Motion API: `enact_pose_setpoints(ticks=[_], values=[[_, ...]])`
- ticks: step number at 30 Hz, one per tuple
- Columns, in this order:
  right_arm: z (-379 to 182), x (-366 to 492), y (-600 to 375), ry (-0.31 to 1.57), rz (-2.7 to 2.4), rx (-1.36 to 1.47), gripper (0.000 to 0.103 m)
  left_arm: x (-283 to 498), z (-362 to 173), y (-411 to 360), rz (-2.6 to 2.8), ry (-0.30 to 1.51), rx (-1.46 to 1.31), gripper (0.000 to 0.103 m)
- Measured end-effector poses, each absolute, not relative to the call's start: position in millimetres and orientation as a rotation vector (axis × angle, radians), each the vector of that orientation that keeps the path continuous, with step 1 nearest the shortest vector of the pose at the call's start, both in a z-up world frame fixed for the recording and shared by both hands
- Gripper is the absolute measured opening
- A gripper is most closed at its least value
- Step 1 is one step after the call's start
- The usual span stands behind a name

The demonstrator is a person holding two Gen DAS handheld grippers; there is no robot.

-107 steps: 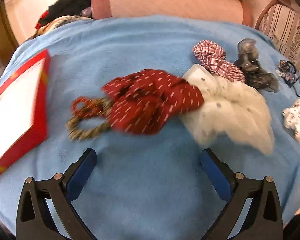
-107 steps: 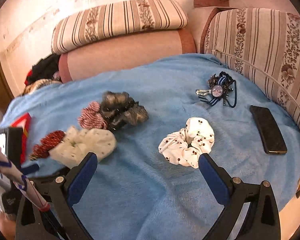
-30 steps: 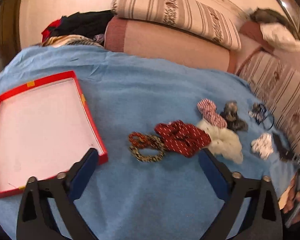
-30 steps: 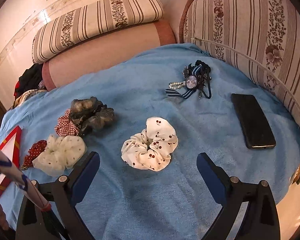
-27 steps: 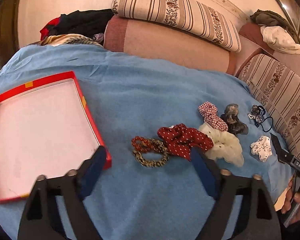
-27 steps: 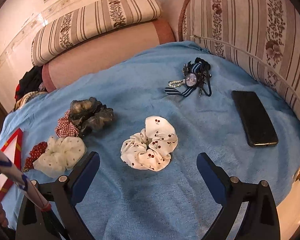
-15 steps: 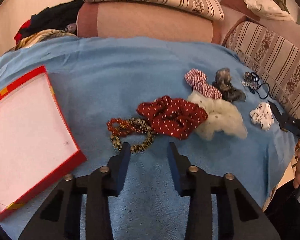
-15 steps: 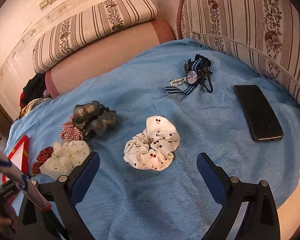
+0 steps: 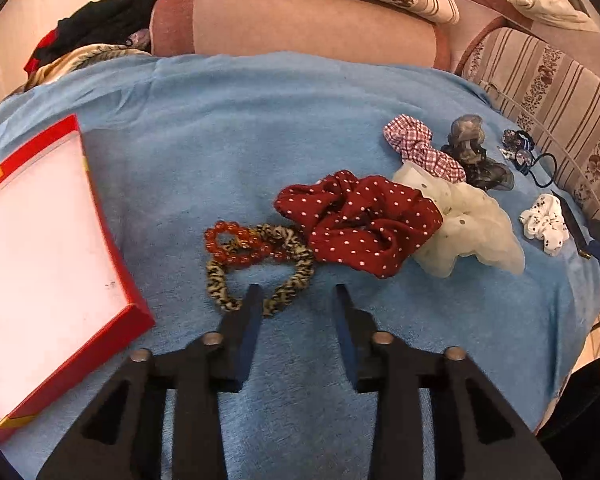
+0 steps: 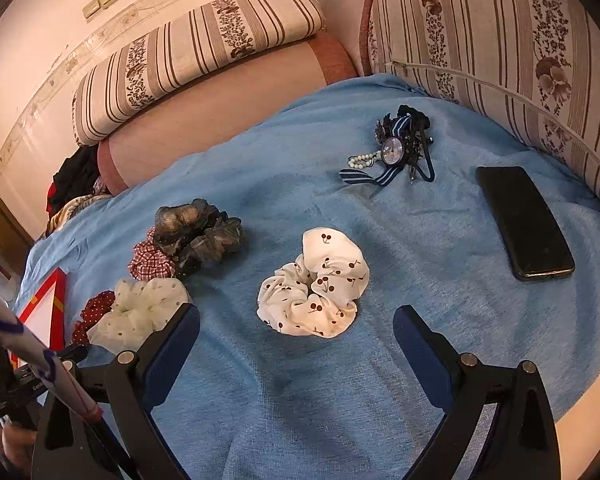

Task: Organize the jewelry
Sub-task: 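Grasp the leopard-print hair tie with the left gripper while the right grasps the white cherry scrunchie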

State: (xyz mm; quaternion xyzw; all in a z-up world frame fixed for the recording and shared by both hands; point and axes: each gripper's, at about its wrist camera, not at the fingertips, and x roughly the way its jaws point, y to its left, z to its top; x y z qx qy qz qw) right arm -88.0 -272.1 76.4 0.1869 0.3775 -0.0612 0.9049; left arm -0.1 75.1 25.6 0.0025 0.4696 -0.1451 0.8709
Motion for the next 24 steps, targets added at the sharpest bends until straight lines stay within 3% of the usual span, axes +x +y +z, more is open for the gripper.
enact_pose_setpoints(ticks=[4, 6, 8, 12, 24], values=[[76, -87, -270, 0.779, -0.123, 0.383, 0.1, 1, 20, 62, -0.29, 0.979, 0.091, 0.034], [76, -87, -271, 0.777, -0.126, 0.383, 0.1, 3, 17, 60, -0.246, 0.966, 0.134, 0.014], [76, -87, -272, 0.776, -0.134, 0.384, 0.1, 6, 16, 65, -0.228, 0.963, 0.114, 0.006], [76, -88, -276, 0.766, -0.157, 0.389, 0.1, 5, 26, 81, -0.244, 0.934, 0.014, 0.005], [73, -90, -296, 0.753, -0.246, 0.436, 0.1, -13, 107, 120, -0.484, 0.627, -0.368, 0.005]])
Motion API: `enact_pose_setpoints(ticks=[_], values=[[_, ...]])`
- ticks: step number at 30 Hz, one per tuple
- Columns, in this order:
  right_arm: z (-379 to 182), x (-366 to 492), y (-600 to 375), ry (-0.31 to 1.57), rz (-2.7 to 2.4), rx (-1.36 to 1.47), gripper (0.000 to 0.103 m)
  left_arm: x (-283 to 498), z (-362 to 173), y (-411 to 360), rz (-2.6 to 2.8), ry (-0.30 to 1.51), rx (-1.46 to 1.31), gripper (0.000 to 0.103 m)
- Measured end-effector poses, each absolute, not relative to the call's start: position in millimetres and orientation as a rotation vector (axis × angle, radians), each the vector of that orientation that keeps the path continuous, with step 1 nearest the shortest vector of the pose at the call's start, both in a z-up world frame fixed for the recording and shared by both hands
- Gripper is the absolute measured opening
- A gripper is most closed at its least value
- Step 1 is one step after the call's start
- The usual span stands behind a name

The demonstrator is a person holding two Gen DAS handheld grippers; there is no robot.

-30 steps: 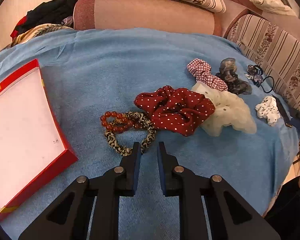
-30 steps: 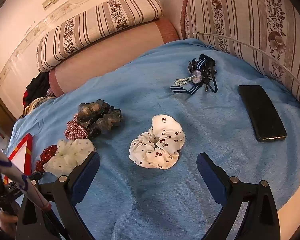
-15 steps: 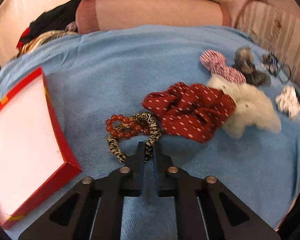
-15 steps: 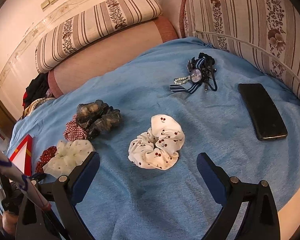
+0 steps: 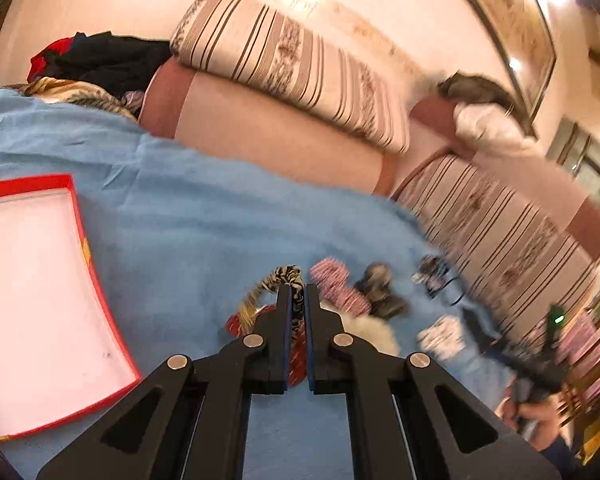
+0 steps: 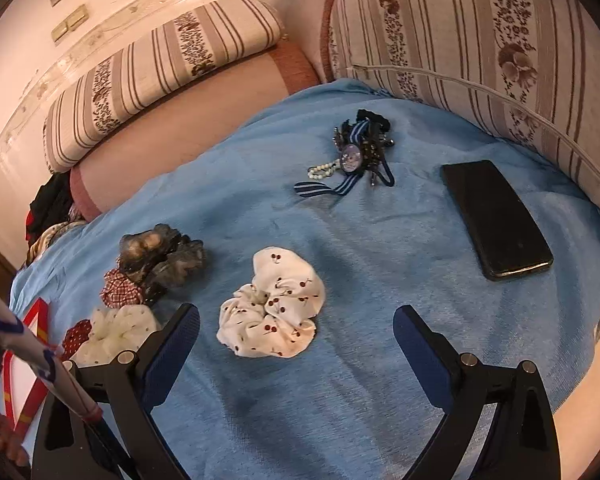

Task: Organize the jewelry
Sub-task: 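Grasp the leopard-print hair tie with the left gripper while the right grasps the white cherry scrunchie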

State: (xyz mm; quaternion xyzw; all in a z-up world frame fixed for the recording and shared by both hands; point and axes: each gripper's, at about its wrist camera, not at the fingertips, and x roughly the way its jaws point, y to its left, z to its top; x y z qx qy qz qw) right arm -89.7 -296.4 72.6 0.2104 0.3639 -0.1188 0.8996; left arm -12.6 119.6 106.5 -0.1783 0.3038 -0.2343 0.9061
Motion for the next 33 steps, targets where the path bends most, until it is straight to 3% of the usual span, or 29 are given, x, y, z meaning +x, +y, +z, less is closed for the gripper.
enact_pose_setpoints(ticks=[16, 18, 19, 20, 22, 23, 24, 33], values=[[47, -62, -302, 0.829, -0.272, 0.459, 0.099, -19, 101, 88, -0.545, 0.651, -0.283, 0.005], [40, -55, -300, 0.856, -0.259, 0.461, 0.093, -20, 98, 85, -0.551, 0.661, -0.275, 0.005], [36, -50, -297, 0.877, -0.253, 0.449, 0.08, -21, 97, 83, -0.55, 0.663, -0.268, 0.005], [33, -46, -295, 0.893, -0.241, 0.441, 0.061, -22, 96, 82, -0.553, 0.667, -0.26, 0.005], [30, -43, -289, 0.906, -0.238, 0.409, 0.044, -23, 93, 78, -0.551, 0.674, -0.243, 0.005], [32, -45, -288, 0.892, -0.239, 0.393, 0.022, -24, 93, 76, -0.552, 0.676, -0.235, 0.005], [35, -46, -288, 0.88, -0.233, 0.387, 0.015, -24, 92, 74, -0.551, 0.679, -0.222, 0.005], [66, -63, -274, 0.724, -0.16, 0.341, 0.012, -28, 88, 67, -0.548, 0.676, -0.177, 0.005]])
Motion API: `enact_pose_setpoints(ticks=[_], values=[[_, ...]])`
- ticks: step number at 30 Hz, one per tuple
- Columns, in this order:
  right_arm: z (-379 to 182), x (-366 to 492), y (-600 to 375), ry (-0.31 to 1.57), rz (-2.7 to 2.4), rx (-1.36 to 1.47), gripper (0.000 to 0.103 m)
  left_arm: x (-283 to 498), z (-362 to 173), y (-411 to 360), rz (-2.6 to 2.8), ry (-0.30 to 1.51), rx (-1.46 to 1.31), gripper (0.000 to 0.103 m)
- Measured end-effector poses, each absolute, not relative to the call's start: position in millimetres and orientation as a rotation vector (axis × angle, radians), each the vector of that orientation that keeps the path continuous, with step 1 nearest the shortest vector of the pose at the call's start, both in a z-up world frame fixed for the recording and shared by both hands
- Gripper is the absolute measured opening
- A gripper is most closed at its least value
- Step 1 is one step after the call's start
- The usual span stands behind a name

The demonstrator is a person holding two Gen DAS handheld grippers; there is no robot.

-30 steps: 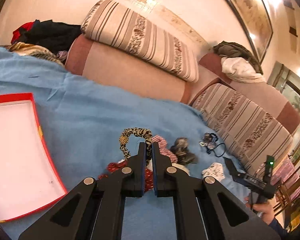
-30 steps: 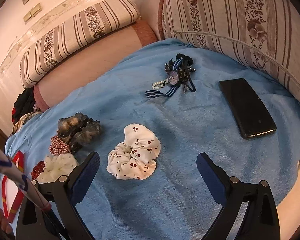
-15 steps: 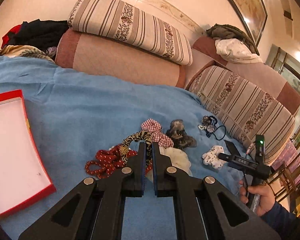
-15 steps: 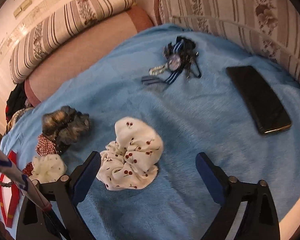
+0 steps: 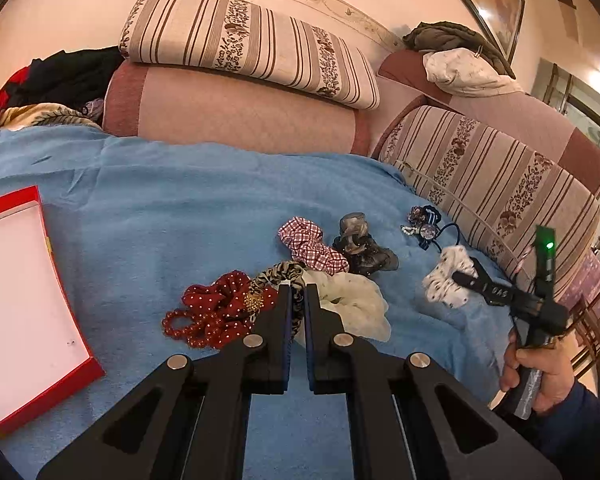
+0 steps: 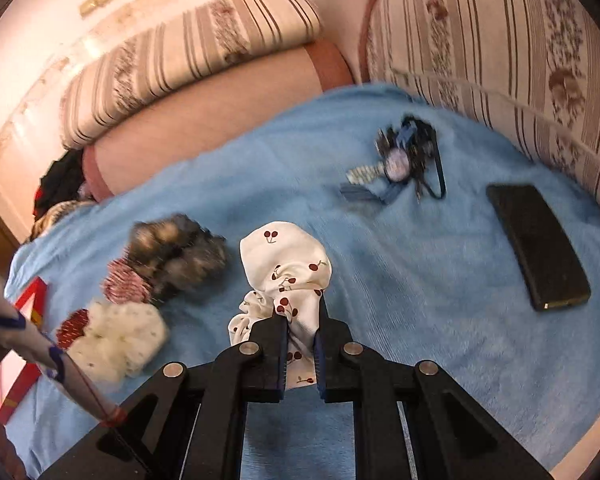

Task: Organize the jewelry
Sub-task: 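Grasp the leopard-print hair tie with the left gripper while the right grasps the white cherry scrunchie, then carry the hair tie and cherry scrunchie over the red-rimmed box with both grippers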

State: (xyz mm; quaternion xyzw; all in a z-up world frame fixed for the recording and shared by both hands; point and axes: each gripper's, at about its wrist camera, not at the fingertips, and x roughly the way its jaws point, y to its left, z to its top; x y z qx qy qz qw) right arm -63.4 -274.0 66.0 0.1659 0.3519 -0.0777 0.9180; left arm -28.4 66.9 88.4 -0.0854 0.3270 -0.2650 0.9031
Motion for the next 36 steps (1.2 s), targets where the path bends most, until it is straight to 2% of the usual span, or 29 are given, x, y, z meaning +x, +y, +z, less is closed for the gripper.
enact_pose_setpoints(ticks=[13, 24, 36], values=[[86, -78, -224, 0.669, -0.017, 0.273, 0.012, -36, 81, 64, -0.564, 0.699, -0.159, 0.005], [87, -95, -230, 0.675, -0.043, 0.287, 0.012, -39, 82, 56, -0.577, 0.694, -0.149, 0.005], [101, -98, -190, 0.648, 0.024, 0.242, 0.012, -49, 94, 71, -0.556, 0.655, -0.17, 0.005]])
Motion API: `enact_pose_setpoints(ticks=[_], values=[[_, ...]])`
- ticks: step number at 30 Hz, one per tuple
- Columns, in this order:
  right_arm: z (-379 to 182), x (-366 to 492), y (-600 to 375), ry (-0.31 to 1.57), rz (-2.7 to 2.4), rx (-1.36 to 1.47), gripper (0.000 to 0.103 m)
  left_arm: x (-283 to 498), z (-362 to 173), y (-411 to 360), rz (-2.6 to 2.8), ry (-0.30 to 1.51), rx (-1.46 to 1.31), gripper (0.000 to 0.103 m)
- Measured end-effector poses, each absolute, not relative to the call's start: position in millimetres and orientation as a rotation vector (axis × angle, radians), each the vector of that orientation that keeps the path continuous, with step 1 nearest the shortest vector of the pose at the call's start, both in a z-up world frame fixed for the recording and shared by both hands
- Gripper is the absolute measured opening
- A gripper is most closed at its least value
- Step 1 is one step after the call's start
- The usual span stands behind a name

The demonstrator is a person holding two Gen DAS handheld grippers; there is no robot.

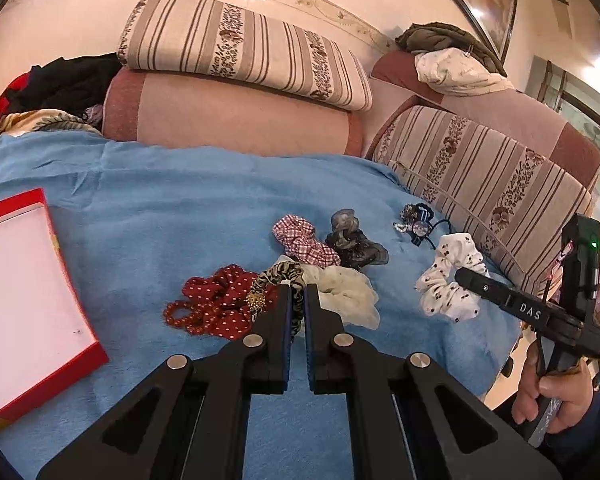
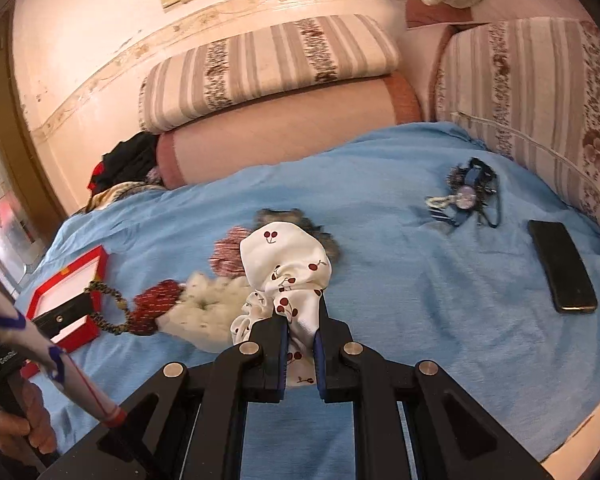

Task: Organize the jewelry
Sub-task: 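Carry the hair tie and cherry scrunchie over the red-rimmed box with both grippers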

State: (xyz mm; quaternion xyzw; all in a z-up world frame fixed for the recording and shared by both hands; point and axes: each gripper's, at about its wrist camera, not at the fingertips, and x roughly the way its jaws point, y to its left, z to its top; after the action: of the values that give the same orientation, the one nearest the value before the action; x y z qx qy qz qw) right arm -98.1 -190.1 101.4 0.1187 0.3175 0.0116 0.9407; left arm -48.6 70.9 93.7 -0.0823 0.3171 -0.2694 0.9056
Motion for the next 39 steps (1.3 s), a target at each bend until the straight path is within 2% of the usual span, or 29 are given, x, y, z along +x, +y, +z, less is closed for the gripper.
enact_pose_setpoints(ticks=[39], values=[[101, -81, -65, 0.68, 0.215, 0.06, 0.012, -71, 107, 165, -0.357, 0.604, -0.259, 0.006]])
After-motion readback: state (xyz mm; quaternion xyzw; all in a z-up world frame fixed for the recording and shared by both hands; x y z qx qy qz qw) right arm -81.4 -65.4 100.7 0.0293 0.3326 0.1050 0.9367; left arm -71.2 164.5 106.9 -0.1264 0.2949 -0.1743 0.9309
